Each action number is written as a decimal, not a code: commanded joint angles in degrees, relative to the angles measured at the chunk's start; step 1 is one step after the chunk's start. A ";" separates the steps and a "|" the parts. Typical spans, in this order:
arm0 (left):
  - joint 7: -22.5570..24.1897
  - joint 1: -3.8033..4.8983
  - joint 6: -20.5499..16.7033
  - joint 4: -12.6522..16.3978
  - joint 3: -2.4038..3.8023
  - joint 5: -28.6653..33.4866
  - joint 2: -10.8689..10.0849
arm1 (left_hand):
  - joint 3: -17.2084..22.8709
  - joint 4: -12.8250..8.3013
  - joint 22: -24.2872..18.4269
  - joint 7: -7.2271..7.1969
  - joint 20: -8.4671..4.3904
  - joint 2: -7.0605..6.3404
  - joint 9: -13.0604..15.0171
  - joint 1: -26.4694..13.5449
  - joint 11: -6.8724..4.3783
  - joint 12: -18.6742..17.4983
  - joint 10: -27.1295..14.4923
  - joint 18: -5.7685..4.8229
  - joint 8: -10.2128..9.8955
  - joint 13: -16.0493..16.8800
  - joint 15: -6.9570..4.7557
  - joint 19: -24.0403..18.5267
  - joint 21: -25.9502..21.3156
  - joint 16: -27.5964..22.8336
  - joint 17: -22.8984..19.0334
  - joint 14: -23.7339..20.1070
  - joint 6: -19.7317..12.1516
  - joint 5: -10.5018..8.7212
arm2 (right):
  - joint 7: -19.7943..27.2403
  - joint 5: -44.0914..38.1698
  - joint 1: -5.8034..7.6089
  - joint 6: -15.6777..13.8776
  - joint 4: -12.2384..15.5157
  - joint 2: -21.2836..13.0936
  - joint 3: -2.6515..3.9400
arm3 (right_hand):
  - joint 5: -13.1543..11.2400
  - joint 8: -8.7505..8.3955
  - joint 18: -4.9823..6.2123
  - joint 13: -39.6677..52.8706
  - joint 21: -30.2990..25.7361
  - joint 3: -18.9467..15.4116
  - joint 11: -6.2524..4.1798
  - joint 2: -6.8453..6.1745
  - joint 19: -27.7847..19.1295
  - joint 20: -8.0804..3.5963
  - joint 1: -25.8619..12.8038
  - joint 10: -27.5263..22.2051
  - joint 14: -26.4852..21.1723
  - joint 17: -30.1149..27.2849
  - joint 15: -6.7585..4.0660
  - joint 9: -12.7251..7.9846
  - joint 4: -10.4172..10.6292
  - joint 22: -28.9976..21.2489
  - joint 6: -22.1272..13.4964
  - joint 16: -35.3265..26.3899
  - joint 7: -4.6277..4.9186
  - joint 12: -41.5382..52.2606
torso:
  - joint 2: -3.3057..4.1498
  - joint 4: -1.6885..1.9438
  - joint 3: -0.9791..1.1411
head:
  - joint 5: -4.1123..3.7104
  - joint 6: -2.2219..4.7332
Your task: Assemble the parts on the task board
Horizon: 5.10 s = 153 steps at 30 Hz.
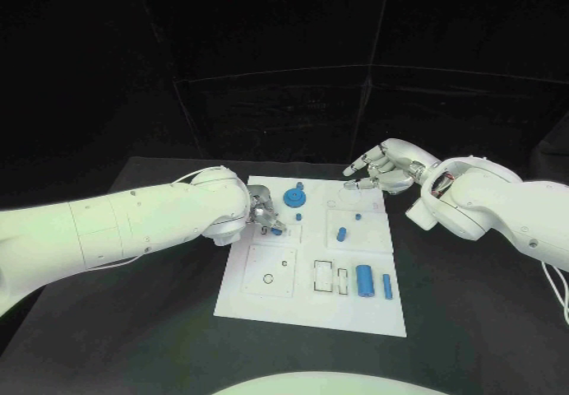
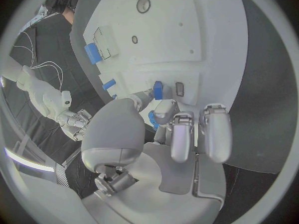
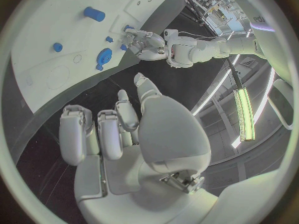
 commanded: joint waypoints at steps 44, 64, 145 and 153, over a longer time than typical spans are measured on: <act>-0.99 0.02 2.41 -2.75 -0.06 1.30 1.68 | -1.10 -3.92 4.16 -1.40 -0.53 -0.25 -0.41 -9.00 -0.65 1.50 1.60 -1.07 0.42 1.27 -0.67 1.63 1.14 0.18 15.09 5.95 3.45 -0.02 | 0.41 0.02 0.12 0.95 0.01 0.23 0.03 | 0.36 0.42 1.20 -0.16 -0.41 -0.55 -0.28 0.42 -0.22 -0.11 -0.33 -0.11 3.68 4.64 -0.48 -0.07 0.10 1.31 0.51 -0.28 -0.03 -0.31 | -0.01 -0.03 0.05 | -0.06 -0.51; -1.11 0.02 1.26 -3.18 -0.06 1.30 2.07 | -14.96 0.85 4.84 -1.50 -0.58 -0.75 -0.91 -11.66 -0.73 1.79 2.00 -1.18 -0.02 1.67 -0.76 1.82 1.38 0.18 15.09 5.95 4.49 -0.18 | 0.53 0.02 0.12 0.97 -0.08 0.27 0.03 | 0.08 0.45 1.20 -0.23 -0.45 -0.74 -0.28 0.33 -0.23 -0.12 -0.40 -0.16 3.67 4.57 -0.48 -0.09 0.11 1.27 0.49 -0.34 -0.03 -0.36 | -0.02 0.01 0.02 | -0.15 -0.58; 3.19 3.16 17.70 -28.24 4.16 1.79 10.94 | -33.74 6.86 -0.23 1.09 1.13 4.43 -4.86 -0.29 1.58 -7.51 -6.64 0.04 -4.01 -11.18 1.14 -0.34 -3.18 0.18 15.09 5.95 0.11 -2.98 | 0.96 0.02 0.10 1.26 -1.90 2.06 0.03 | -0.10 0.49 1.20 -0.27 -0.46 -0.96 -0.29 0.62 -0.20 -0.13 -0.60 -0.12 3.70 4.66 -0.50 -0.12 0.32 1.29 0.40 -0.34 -0.04 -0.33 | 0.13 -0.14 -0.01 | -0.23 -0.80; 3.43 2.92 17.53 -28.67 4.16 1.79 11.37 | -33.92 6.46 -0.21 1.08 1.09 4.90 -5.14 0.64 1.57 -7.49 -6.73 0.04 -4.09 -11.37 1.13 -0.33 -3.20 0.18 15.09 5.95 0.21 -2.97 | 0.94 0.02 0.09 1.33 -1.97 2.15 0.03 | -0.10 0.49 1.20 -0.27 -0.46 -0.96 -0.29 0.62 -0.20 -0.13 -0.60 -0.12 3.70 4.66 -0.50 -0.12 0.32 1.29 0.40 -0.34 -0.04 -0.33 | 0.16 -0.15 -0.03 | -0.36 -0.74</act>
